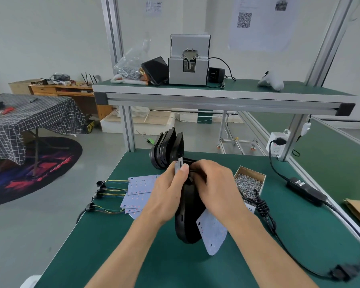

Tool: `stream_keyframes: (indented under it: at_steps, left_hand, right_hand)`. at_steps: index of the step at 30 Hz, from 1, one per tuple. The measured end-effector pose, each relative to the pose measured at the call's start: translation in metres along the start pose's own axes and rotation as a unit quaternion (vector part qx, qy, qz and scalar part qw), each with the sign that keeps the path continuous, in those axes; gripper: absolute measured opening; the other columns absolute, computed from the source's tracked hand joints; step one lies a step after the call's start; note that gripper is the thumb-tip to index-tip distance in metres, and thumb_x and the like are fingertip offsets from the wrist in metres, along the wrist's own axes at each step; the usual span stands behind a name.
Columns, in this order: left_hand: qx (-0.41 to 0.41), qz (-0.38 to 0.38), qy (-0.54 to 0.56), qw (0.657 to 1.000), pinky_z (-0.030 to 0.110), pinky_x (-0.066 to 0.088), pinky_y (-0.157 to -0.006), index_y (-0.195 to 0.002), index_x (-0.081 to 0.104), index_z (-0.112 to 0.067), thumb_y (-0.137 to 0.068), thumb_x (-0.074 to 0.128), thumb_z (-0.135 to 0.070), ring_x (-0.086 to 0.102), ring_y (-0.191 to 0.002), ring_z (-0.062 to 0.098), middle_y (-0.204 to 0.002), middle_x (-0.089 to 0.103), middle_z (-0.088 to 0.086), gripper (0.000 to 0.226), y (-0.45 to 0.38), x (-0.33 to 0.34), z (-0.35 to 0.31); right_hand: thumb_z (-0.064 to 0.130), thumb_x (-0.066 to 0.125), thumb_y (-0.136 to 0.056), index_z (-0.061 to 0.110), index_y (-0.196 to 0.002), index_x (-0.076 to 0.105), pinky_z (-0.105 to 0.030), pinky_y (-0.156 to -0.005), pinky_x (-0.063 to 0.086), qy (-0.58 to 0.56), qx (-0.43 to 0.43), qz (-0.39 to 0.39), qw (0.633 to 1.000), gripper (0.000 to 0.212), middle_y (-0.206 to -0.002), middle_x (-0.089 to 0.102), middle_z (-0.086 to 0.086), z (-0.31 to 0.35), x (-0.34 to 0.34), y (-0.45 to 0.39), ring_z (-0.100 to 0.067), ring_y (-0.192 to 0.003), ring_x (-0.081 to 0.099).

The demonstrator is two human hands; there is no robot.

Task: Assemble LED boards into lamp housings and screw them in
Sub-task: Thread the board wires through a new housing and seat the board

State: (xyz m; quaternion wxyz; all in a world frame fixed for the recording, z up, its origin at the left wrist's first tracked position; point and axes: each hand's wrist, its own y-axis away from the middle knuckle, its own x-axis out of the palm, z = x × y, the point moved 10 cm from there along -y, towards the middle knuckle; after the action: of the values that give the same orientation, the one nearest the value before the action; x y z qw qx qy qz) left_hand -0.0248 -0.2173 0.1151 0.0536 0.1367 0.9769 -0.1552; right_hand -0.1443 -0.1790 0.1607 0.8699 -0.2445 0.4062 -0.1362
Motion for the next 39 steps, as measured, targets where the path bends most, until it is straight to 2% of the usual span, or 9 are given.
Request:
stream_keyframes:
  at_steps: [8,12,17,22,25,28,31,34,39]
  left_hand:
    - [0.050,-0.018,-0.072,0.996,0.039,0.047,-0.075,-0.089,0.053,-0.019,-0.095,0.039,-0.066,0.054,-0.078,0.014,-0.083,0.059,0.002,0.049,0.005,0.000,-0.017]
    - [0.035,-0.017,-0.020,0.999,0.054,0.050,-0.095,-0.103,0.060,-0.012,-0.096,0.042,-0.065,0.061,-0.101,0.032,-0.103,0.067,0.014,0.057,0.002,-0.009,-0.015]
    - [0.024,-0.009,-0.010,1.000,0.064,0.046,-0.098,-0.108,0.057,-0.008,-0.096,0.041,-0.067,0.059,-0.103,0.035,-0.108,0.063,0.019,0.063,0.005,-0.001,-0.015]
    - [0.069,0.006,-0.038,0.997,0.053,0.048,-0.089,-0.100,0.055,-0.018,-0.099,0.039,-0.063,0.056,-0.093,0.029,-0.097,0.061,0.009,0.048,0.008,0.010,-0.025]
    - [0.075,-0.002,-0.025,0.997,0.051,0.048,-0.094,-0.104,0.057,-0.015,-0.100,0.039,-0.061,0.059,-0.099,0.026,-0.102,0.063,0.010,0.050,0.008,0.006,-0.020]
    - [0.032,0.008,0.025,0.999,0.060,0.044,-0.104,-0.106,0.060,-0.012,-0.099,0.043,-0.062,0.060,-0.106,0.032,-0.108,0.064,0.016,0.054,0.004,0.009,-0.008]
    - [-0.022,0.007,0.105,0.994,0.064,0.042,-0.107,-0.108,0.067,-0.009,-0.095,0.046,-0.065,0.065,-0.106,0.026,-0.109,0.071,0.009,0.061,0.001,0.011,0.000]
    - [-0.104,0.033,0.208,0.972,0.056,0.035,-0.119,-0.134,0.065,-0.007,-0.090,0.048,-0.072,0.058,-0.134,0.033,-0.137,0.066,0.016,0.080,0.000,0.012,0.021]
    - [-0.124,0.001,0.255,0.959,0.052,0.027,-0.125,-0.152,0.049,-0.015,-0.074,0.059,-0.079,0.044,-0.147,0.026,-0.156,0.051,0.006,0.102,-0.002,-0.002,0.034]
  right_hand:
    - [0.015,0.060,-0.096,0.008,-0.087,0.068,-0.044,-0.069,0.049,-0.007,-0.011,-0.049,0.999,0.014,-0.079,0.063,-0.004,0.013,-0.001,0.004,-0.025,-0.071,0.058]
    - [0.013,0.063,-0.100,0.020,-0.109,0.075,-0.017,-0.081,0.049,-0.065,-0.016,-0.021,0.998,0.016,-0.099,0.073,0.008,0.017,-0.004,0.007,-0.009,-0.089,0.065]
    - [0.021,0.071,-0.096,0.021,-0.097,0.072,-0.036,-0.079,0.054,-0.035,0.037,-0.056,0.997,0.002,-0.090,0.072,0.010,0.005,-0.016,0.009,-0.013,-0.085,0.067]
    - [0.021,0.066,-0.097,0.023,-0.093,0.075,-0.037,-0.075,0.050,-0.029,0.034,-0.092,0.995,0.010,-0.087,0.068,0.008,0.014,-0.021,0.016,-0.015,-0.081,0.063]
    - [0.027,0.058,-0.102,0.030,-0.098,0.077,-0.026,-0.079,0.045,-0.083,0.061,0.007,0.995,0.019,-0.091,0.061,0.013,0.006,-0.004,0.014,-0.005,-0.089,0.058]
    - [0.028,0.056,-0.105,0.035,-0.104,0.074,-0.034,-0.089,0.045,-0.036,0.048,0.073,0.996,0.020,-0.091,0.052,0.016,0.002,0.006,0.017,-0.001,-0.094,0.053]
    - [0.020,0.064,-0.101,0.032,-0.115,0.077,-0.023,-0.091,0.046,-0.057,0.013,-0.037,0.998,0.023,-0.102,0.065,0.017,0.001,-0.024,0.026,0.000,-0.100,0.061]
    - [0.023,0.066,-0.099,0.029,-0.112,0.077,-0.010,-0.088,0.043,-0.088,0.059,-0.111,0.988,0.019,-0.109,0.066,0.020,-0.031,-0.051,0.039,0.004,-0.108,0.060]
    - [0.034,0.071,-0.095,0.035,-0.110,0.075,-0.008,-0.078,0.043,-0.108,0.162,0.037,0.980,0.016,-0.096,0.074,0.024,-0.077,-0.029,0.055,0.006,-0.094,0.066]
